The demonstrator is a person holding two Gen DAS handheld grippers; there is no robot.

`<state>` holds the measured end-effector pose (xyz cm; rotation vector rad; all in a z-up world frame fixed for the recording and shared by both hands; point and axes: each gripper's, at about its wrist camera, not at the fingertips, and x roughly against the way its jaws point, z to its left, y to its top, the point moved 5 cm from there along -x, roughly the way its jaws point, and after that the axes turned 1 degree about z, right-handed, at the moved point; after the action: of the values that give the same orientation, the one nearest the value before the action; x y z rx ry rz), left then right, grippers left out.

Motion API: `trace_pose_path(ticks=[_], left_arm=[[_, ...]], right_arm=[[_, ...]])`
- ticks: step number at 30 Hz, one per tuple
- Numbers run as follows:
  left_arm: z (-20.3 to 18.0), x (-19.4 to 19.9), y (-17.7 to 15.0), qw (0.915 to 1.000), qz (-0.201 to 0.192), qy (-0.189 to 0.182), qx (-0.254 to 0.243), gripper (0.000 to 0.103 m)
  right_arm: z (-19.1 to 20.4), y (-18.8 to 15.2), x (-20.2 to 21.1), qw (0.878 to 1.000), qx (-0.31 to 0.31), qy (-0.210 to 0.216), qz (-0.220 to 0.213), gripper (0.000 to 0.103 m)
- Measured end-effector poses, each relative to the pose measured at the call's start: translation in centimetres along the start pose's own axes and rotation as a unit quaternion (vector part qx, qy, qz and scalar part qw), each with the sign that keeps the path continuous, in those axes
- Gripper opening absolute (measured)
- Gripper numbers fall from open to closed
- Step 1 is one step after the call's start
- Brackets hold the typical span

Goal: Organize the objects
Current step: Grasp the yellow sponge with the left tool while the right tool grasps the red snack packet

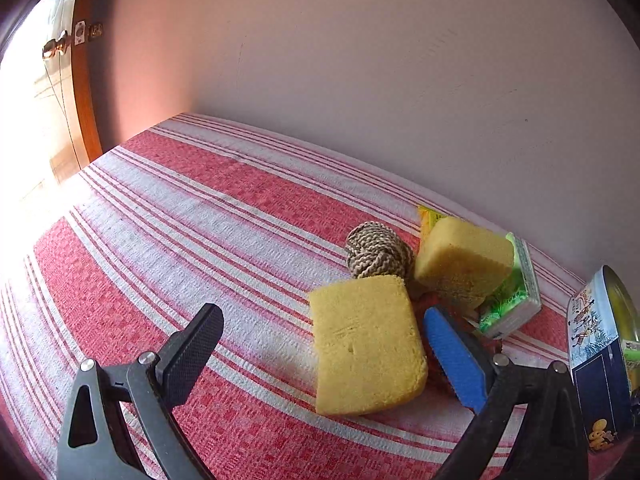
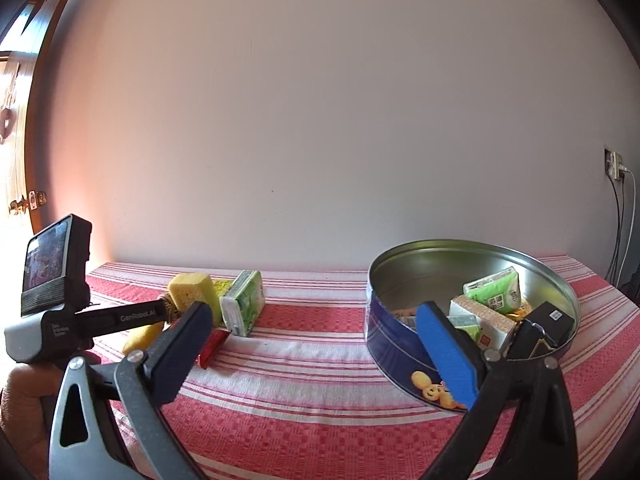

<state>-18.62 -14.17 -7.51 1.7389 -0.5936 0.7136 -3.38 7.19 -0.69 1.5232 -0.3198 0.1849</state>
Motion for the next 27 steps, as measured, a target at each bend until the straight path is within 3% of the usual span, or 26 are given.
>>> trace_pose_path(ticks=[2,8,9,12,15,21,27], left_arm=[[0.2,-1.0,-0.2,0.9996,0.026,-0.013,0.001,0.102],[-0.6,-1.8,-0.2,0.9974,0.043,-0.028,-0.051,0.1],[-0.7,-1.8,-0.3,0.9966,0.046,-0.023,-0.064,0.095],[-1.3,-1.4,-0.9,0.9908,0.048,0.014,-0.126,0.065],[-1.0,-1.2,-0.8,0.9883,0.046,0.011,-0.145,0.052],[0.3,-0.8,-0.2,0.989,0.052,0.016,-0.137,0.049],[2.5,2.0,2.5,0.9949,-0.008,0.026,-0.097,0.049]], right_arm=[[0.9,-0.1,-0.4,1.0,0.005,0.008,0.007,0.103],[2.2,-0.5,-2.5,0.998,0.008,0.033,0.048,0.103],[2.4,-0.6,-2.8,0.998,0.007,0.041,0.056,0.103],[2.8,-0.8,-4.2,0.995,-0.004,0.063,0.083,0.103],[3.0,-1.3,-5.9,0.99,-0.022,0.077,0.116,0.103],[3.9,-2.1,-9.0,0.98,-0.029,0.106,0.169,0.103],[7.0,-2.7,-11.7,0.966,0.018,0.145,0.212,0.103]])
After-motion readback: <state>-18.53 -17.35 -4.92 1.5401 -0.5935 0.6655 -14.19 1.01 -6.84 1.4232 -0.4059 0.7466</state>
